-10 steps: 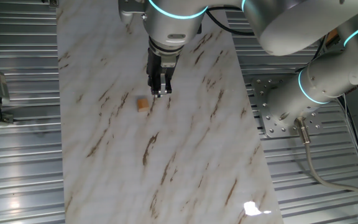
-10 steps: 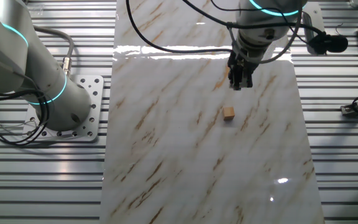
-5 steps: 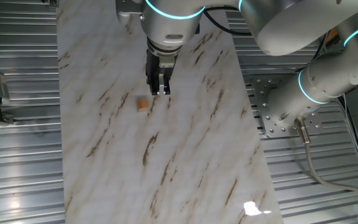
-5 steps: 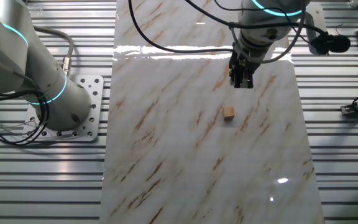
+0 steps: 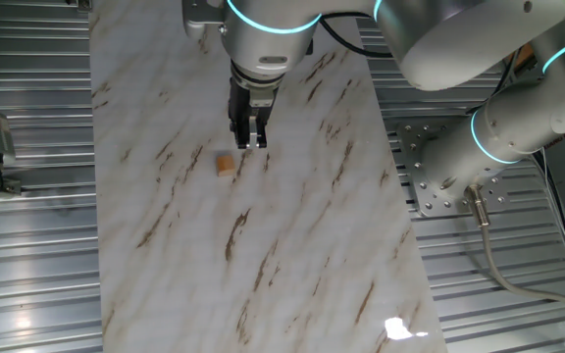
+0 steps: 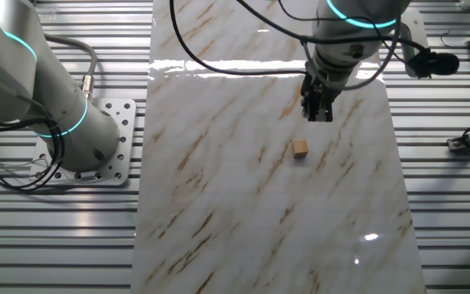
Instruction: Use the gripper to push the small block from left to right
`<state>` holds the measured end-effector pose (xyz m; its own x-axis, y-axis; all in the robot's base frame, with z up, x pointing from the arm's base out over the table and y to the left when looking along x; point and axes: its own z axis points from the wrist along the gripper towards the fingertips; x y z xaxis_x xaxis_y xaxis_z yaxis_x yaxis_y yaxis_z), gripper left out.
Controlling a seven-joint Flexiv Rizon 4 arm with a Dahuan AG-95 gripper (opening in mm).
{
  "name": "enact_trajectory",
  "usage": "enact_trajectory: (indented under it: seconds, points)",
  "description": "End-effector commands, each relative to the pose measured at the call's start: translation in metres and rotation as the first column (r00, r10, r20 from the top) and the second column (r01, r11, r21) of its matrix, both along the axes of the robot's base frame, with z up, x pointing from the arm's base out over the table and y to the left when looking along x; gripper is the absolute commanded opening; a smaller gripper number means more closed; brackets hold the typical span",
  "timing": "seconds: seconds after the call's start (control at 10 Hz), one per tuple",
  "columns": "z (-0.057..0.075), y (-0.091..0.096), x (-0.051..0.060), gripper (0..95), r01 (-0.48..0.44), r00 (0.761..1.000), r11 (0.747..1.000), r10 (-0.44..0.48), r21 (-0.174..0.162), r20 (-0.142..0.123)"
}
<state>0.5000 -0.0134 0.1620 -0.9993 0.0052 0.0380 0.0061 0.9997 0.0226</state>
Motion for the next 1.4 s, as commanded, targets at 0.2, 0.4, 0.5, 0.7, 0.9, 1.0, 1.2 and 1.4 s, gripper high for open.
enact_trajectory:
  seconds: [0.2,0.4,0.5,0.7,0.9,1.0,1.2,1.4]
  points:
    - [-0.004,-0.013,-0.003,0.0,-0.011,1.000,1.000,0.011,-0.010,0.006]
    - [-0.011,-0.023,-0.005,0.0,-0.020,1.000,1.000,0.021,-0.010,0.015]
    - [-0.015,-0.029,-0.006,0.0,-0.030,0.999,0.999,0.031,-0.010,0.024]
    - [-0.019,-0.039,-0.007,0.0,-0.050,0.998,0.999,0.050,-0.013,0.027]
    - [-0.022,-0.044,-0.005,0.0,-0.049,0.998,0.999,0.050,-0.013,0.026]
    - [-0.023,-0.044,-0.005,0.0,-0.046,0.999,0.999,0.047,-0.013,0.026]
    - [-0.032,-0.044,-0.003,0.0,-0.044,0.998,0.999,0.044,-0.012,0.034]
    - [-0.039,-0.043,-0.003,0.0,-0.041,0.998,0.999,0.042,-0.015,0.040]
